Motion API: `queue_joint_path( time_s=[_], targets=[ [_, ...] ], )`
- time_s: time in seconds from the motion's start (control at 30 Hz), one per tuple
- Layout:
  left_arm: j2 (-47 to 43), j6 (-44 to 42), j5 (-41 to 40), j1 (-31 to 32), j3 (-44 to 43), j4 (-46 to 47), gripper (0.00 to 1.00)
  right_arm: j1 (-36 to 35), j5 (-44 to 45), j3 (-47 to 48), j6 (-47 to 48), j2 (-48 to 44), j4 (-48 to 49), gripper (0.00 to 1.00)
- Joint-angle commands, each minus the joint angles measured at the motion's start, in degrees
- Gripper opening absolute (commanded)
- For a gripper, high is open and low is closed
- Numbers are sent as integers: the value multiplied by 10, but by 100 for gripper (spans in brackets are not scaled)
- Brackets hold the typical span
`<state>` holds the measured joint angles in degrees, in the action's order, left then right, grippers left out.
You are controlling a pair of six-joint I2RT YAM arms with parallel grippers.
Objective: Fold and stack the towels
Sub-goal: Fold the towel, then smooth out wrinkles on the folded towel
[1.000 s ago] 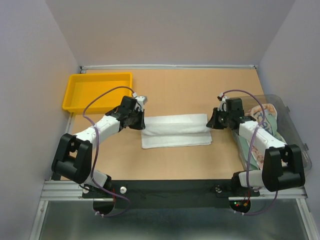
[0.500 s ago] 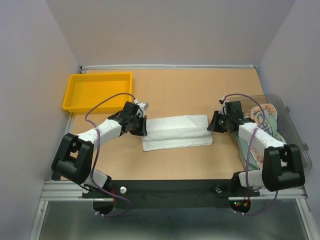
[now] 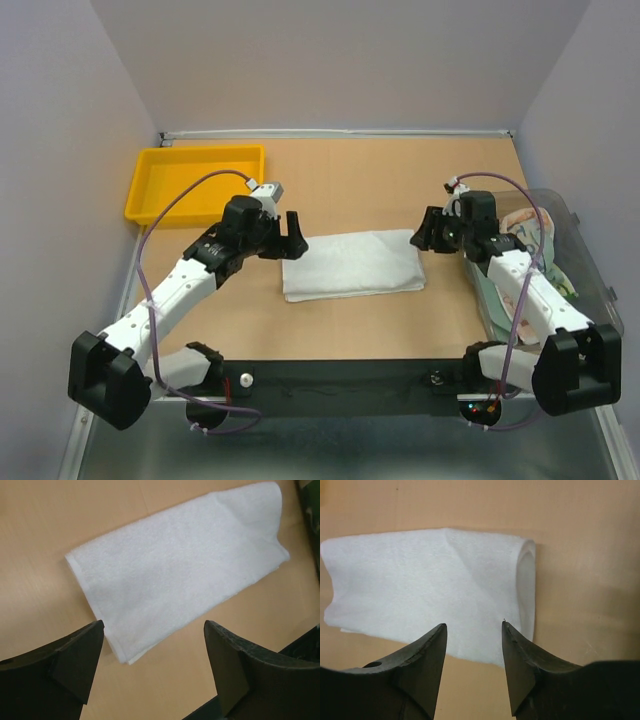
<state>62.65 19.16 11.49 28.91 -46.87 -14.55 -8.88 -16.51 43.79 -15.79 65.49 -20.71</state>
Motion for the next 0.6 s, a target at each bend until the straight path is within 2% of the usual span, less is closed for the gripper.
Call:
queue_joint_path(
  time_s=[0.0,0.17,0.23,0.27,0.37,0.57],
  targets=[
    [65,19,-12,7,-44,1,91,-23,-16,63,11,41,1,53],
    [116,67,-26,59,-15,66,88,-63,17,32,-19,94,29,52],
    [119,105,-24,75,34,93,82,-63,16,-14,-41,95,45,52],
    [117,119,-29,78,54,121,76,-63,24,-33,-62,86,64,51],
    [86,173,-42,80,135,171,69,-63,63,-99,-102,54,83,48],
    [29,255,-52,81,263,266,65,-63,151,-170,-162,1,87,45]
  ],
)
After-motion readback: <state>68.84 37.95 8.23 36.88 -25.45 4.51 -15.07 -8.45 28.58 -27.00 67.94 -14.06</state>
